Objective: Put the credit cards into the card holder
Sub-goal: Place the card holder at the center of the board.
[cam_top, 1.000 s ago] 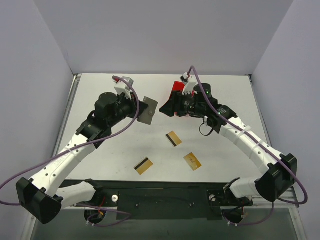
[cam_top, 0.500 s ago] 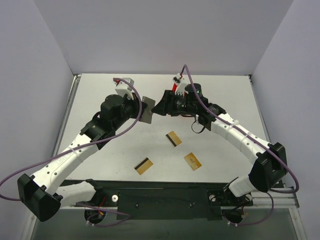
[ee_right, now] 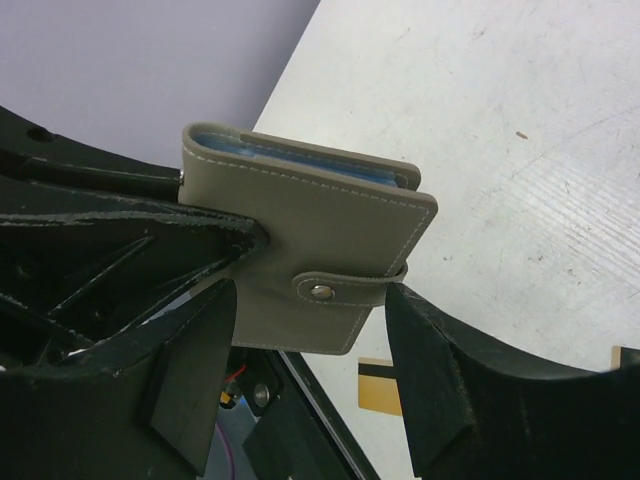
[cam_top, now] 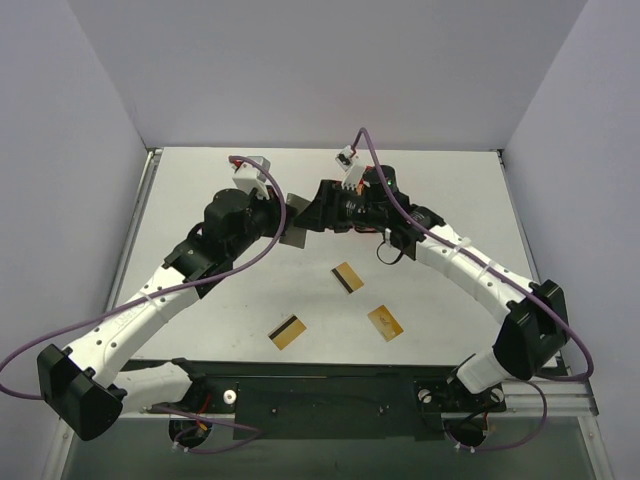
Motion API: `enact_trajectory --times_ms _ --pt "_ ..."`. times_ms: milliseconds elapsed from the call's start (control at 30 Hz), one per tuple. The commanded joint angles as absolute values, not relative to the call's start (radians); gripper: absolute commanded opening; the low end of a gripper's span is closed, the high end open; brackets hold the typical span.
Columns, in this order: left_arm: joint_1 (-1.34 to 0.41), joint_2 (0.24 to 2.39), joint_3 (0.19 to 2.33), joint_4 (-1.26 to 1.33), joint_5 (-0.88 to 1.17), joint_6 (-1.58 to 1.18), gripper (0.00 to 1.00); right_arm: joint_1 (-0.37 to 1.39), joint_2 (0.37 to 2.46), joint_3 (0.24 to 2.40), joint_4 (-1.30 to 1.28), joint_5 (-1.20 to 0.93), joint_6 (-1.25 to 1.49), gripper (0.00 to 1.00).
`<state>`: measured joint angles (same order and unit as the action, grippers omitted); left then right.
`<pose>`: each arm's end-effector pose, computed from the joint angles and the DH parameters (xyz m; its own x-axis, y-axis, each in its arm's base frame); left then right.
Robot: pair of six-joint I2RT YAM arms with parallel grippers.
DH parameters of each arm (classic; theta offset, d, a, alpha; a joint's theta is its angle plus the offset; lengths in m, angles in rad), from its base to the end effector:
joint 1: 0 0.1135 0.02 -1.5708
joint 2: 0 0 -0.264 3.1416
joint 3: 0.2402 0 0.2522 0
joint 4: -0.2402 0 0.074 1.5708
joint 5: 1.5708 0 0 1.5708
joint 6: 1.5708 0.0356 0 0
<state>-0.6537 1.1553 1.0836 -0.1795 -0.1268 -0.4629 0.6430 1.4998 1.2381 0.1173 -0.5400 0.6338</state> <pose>0.2154 -0.1594 0.3702 -0.4025 -0.2496 -0.8807 0.3647 0.8387 -0.4044 0.2746 0.2286 0.3564 -0.6385 0.1563 -0.7536 -0.6743 0.3584 0.6457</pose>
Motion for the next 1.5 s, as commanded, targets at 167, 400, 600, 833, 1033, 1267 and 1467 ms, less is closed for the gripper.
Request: enact_trajectory --times_ms 167,400,600,833,1033,1267,1467 --pt "-0.66 1.147 1.072 -0.071 -0.028 -0.517 0.0 0.646 1.56 1.29 0.16 -0.561 0.655 0.54" --pt "-0.658 1.134 1.066 -0.061 -0.031 -0.525 0.0 0.646 1.578 1.302 0.098 -0.52 0.637 0.36" --pt "-0.655 1.117 1.065 -0.064 -0.069 -0.515 0.0 0.647 1.595 1.328 0.016 -0.486 0.603 0.24" --pt "-0.655 1.101 1.071 -0.094 -0.132 -0.476 0.0 0.649 1.597 1.382 -0.193 -0.338 0.503 0.18" --pt "-0.653 1.098 1.074 -0.112 -0.167 -0.453 0.0 0.646 1.602 1.434 -0.377 -0.164 0.419 0.2" --pt "-0.652 1.098 1.063 -0.121 -0.19 -0.456 0.0 0.64 1.476 1.356 -0.247 -0.215 0.413 0.36" --pt "-0.653 1.101 1.066 -0.137 -0.204 -0.453 0.0 0.635 1.365 1.221 0.021 -0.383 0.468 0.56"
